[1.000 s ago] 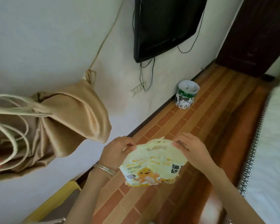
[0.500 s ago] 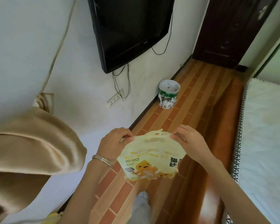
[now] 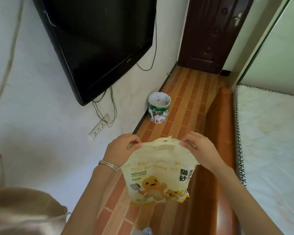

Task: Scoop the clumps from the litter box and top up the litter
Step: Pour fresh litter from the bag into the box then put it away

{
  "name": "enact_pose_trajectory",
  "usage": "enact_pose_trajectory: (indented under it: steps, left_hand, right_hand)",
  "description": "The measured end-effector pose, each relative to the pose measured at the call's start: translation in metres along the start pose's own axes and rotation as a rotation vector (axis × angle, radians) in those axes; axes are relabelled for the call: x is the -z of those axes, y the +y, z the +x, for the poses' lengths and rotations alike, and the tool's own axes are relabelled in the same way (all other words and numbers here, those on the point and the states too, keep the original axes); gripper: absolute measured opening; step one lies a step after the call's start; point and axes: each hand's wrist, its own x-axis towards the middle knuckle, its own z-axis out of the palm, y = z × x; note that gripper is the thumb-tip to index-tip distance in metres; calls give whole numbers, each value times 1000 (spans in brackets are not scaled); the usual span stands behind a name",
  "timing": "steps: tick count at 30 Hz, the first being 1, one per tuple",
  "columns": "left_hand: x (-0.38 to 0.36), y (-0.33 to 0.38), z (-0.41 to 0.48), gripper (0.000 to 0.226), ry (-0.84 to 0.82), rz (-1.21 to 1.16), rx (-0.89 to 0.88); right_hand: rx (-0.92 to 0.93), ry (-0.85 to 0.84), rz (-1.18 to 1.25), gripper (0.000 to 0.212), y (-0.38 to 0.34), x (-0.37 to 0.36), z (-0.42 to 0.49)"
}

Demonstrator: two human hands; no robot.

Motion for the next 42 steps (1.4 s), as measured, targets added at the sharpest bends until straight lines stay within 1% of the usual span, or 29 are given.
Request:
enact_pose_trajectory:
  steps: [6,11,15,23,31,35,42]
  left_hand:
    - [-1,-4,56,11,-33,-2,-47]
    - [-11,-7,101,9,-49,5,-71]
    - [-20,-3,146,11,-48,-11,-84]
    - [-40,22,254,15,-61,-19,-60]
    - [-73,55,367,9,-54,-31,-55]
    - [-88,67,409,9,-41,-48,-45]
    - [-106,81,477,5,-35,-33,-52]
  right_hand:
    - [-56,46,18,10,25,0,30]
    - [-104,35,14,14,55,-2,57]
    - [-109,41,17,16,86,4,88]
    - [-105,15,24,17,167,30,165]
    - [-122,14,43,16,260,66,235]
    - [-105,5,25,18,298,81,266]
    - [-136,25,49,19,353,94,309]
